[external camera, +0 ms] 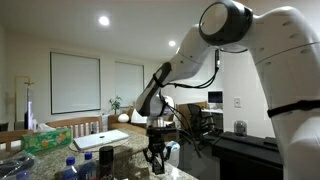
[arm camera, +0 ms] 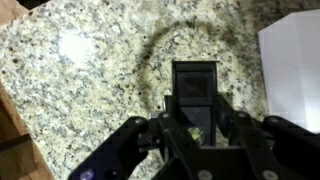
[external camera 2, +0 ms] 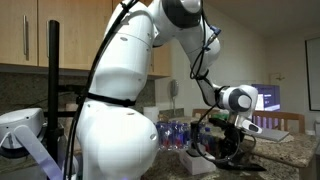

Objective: Stack the objects to the right of the box on top of the box

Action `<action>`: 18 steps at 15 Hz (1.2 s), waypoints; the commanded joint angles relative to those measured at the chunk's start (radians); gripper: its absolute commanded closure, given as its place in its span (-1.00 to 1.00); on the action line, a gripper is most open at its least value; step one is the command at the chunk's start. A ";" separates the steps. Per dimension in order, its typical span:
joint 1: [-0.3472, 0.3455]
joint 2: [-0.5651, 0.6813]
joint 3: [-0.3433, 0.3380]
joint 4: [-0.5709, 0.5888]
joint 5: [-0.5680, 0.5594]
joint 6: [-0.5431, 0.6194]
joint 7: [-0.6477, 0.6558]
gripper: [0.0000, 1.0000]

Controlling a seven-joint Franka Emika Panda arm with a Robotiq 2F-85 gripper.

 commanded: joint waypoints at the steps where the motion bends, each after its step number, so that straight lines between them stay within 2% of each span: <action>1: 0.033 -0.233 0.024 -0.103 -0.028 0.070 0.147 0.64; 4: 0.060 -0.349 0.084 -0.071 -0.142 0.081 0.277 0.64; 6: 0.076 -0.403 0.154 -0.025 -0.244 0.052 0.372 0.64; 11: 0.094 -0.431 0.300 0.066 -0.396 0.020 0.503 0.64; 14: 0.105 -0.416 0.328 0.087 -0.401 0.005 0.499 0.64; 18: 0.144 -0.357 0.324 0.090 -0.292 -0.062 0.374 0.64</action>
